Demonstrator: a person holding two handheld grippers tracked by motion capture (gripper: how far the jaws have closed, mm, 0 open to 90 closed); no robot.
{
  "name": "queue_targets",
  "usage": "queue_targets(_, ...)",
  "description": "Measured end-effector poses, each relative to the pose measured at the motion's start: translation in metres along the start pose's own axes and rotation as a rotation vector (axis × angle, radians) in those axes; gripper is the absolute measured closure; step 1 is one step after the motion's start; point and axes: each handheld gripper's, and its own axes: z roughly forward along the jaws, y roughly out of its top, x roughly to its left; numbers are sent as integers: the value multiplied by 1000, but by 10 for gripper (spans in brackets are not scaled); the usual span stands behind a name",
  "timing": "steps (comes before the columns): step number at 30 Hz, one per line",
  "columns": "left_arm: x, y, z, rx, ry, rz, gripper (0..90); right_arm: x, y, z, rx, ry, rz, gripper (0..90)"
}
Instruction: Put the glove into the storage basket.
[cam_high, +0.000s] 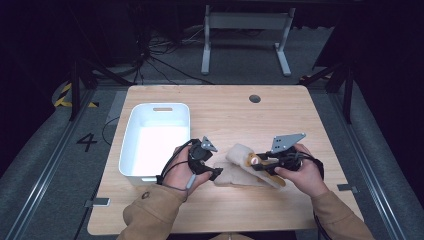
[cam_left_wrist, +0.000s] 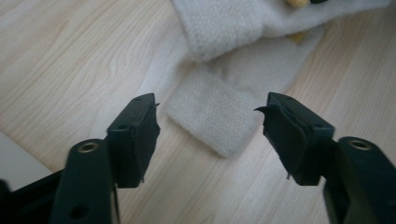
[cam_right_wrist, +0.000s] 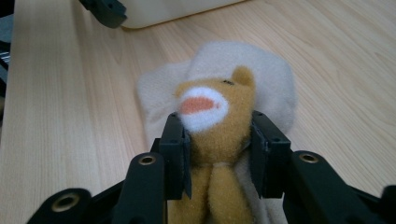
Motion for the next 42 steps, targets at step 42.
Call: queue_targets(42, 1, -3, 30, 117, -51, 34, 369, 1, -26, -16, 36, -32, 103, 536)
